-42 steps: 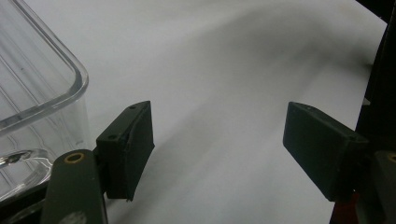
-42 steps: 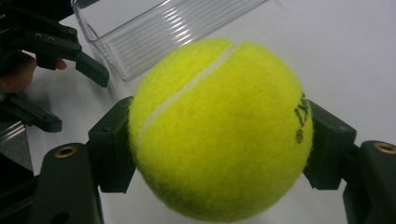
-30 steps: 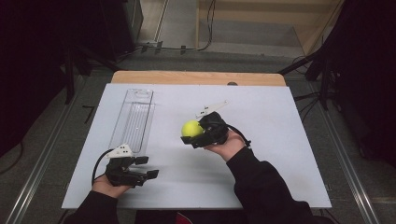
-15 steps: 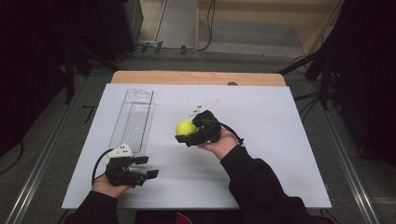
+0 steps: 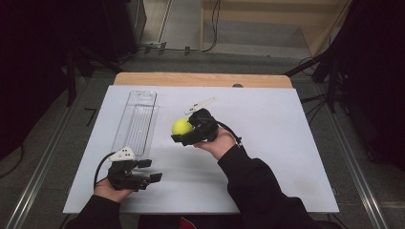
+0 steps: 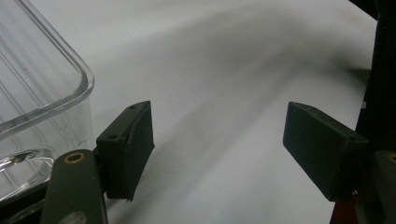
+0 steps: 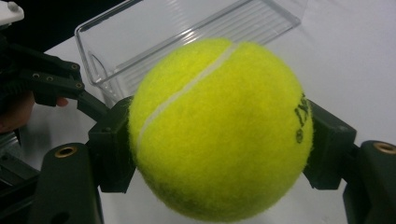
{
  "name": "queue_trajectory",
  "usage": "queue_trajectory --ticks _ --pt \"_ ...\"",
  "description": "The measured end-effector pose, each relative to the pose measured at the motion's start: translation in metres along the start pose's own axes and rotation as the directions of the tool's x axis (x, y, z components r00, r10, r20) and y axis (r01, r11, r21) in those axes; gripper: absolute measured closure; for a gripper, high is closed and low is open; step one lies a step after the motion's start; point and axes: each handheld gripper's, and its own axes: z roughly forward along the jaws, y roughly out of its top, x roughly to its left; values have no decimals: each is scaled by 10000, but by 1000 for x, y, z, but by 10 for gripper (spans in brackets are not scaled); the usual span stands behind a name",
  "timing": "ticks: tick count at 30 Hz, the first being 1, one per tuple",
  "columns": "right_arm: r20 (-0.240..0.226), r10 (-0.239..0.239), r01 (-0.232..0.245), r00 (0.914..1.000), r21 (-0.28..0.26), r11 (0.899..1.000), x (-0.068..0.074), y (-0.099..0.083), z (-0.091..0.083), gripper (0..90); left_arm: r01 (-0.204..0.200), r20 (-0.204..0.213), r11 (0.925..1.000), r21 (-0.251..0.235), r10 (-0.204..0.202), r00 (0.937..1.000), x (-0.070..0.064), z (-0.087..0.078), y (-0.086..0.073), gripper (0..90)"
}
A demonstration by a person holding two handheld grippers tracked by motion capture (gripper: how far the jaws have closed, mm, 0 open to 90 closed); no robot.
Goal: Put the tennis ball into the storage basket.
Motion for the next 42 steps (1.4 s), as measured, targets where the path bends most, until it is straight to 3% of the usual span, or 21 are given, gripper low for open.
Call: queue_trajectory --ticks 42 --pt "14 -52 52 10000 -122 9999 10 53 37 240 -143 -129 9999 -12 142 9998 0 -1 0 253"
